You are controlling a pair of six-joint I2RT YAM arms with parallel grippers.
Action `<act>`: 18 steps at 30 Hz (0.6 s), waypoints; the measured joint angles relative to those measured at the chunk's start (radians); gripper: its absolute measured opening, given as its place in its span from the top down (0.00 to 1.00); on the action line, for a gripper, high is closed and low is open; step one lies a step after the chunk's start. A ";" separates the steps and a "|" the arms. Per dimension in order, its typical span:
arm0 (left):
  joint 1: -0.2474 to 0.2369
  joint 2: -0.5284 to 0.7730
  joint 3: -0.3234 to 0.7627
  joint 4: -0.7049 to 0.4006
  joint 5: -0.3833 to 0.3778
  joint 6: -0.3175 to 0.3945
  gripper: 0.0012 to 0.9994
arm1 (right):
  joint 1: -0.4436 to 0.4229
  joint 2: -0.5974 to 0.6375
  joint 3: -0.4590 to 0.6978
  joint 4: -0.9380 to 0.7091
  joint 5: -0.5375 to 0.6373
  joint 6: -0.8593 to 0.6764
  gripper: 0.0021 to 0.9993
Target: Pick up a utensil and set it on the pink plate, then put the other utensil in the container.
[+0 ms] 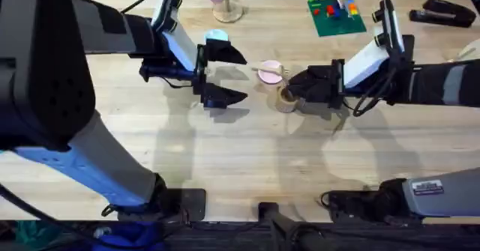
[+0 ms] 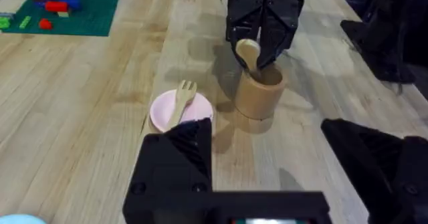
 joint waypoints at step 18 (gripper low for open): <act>0.000 0.000 0.000 0.000 0.000 0.000 0.01 | 0.000 0.000 0.000 0.003 0.003 -0.003 0.00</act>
